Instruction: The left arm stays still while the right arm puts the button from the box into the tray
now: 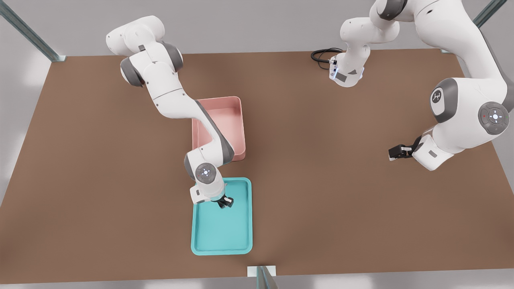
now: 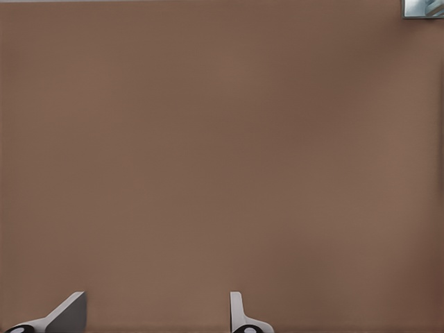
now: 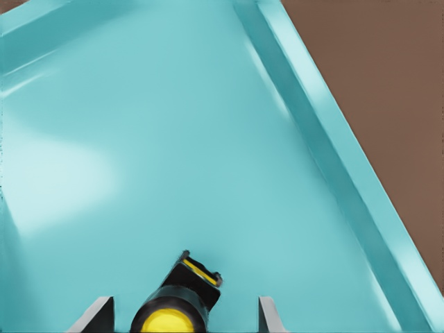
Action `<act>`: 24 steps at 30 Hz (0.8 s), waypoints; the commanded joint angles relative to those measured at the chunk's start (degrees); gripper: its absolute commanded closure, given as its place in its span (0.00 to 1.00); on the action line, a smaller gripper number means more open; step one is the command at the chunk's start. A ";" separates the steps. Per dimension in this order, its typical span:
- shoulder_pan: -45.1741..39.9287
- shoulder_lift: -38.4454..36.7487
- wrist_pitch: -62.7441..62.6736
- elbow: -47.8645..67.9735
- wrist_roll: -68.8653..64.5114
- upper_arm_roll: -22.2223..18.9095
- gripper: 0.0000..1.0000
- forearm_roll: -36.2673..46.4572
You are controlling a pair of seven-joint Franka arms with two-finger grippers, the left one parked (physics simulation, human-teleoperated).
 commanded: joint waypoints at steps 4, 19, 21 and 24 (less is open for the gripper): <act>-1.40 -20.12 -25.11 -0.96 -12.91 -0.68 0.00 0.14; -9.84 -37.27 -29.23 -23.39 -48.25 -6.57 0.00 2.16; -11.07 -35.07 -32.23 -19.16 -48.42 -6.66 0.00 3.13; -11.25 -34.98 -32.23 -19.33 -48.86 -7.01 0.00 3.21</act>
